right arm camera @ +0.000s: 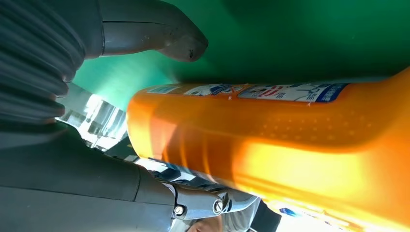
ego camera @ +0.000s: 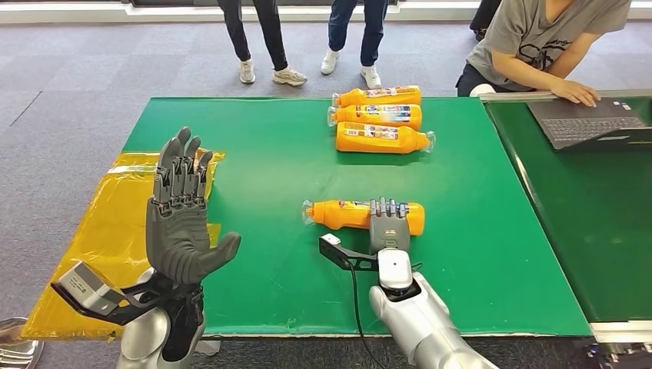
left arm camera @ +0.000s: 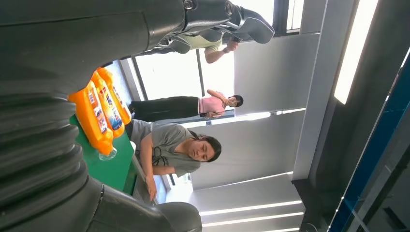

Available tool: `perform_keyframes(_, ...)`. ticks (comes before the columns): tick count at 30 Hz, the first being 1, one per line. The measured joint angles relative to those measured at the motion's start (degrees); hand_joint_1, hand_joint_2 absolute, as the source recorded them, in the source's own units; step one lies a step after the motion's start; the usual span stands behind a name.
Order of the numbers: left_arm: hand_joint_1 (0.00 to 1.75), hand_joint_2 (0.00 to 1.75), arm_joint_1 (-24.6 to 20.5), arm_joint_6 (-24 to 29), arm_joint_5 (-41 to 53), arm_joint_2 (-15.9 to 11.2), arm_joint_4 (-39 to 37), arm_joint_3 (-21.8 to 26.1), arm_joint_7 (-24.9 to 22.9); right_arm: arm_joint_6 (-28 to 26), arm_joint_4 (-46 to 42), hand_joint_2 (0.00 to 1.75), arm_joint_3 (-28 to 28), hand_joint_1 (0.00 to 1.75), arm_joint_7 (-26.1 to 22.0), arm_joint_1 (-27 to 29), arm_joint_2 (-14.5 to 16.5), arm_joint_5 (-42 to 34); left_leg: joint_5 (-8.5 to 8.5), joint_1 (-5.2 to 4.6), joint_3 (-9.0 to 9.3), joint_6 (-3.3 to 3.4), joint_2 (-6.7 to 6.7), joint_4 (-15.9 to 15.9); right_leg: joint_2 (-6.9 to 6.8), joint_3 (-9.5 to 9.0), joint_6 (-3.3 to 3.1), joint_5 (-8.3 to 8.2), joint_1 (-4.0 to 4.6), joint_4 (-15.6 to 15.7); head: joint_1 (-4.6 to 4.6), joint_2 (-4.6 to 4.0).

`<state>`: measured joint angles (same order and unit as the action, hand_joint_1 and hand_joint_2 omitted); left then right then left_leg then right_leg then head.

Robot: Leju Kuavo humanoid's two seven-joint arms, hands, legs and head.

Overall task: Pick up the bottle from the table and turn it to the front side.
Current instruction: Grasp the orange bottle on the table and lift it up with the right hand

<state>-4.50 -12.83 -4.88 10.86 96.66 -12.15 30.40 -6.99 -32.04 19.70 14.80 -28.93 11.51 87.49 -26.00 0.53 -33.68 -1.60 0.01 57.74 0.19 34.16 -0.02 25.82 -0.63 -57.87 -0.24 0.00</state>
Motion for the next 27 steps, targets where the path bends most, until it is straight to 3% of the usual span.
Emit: perform_keyframes(27,0.0,1.75,-0.77,0.0,-0.18,0.0,-0.34,0.02,0.0,1.39,9.01,1.75,-0.26,0.0,0.1,-5.91,0.55,-0.19,0.0,0.0,0.32,0.0,0.0,0.0,0.0,-0.32,0.02,-0.01,-0.01,0.01,0.0,0.0)
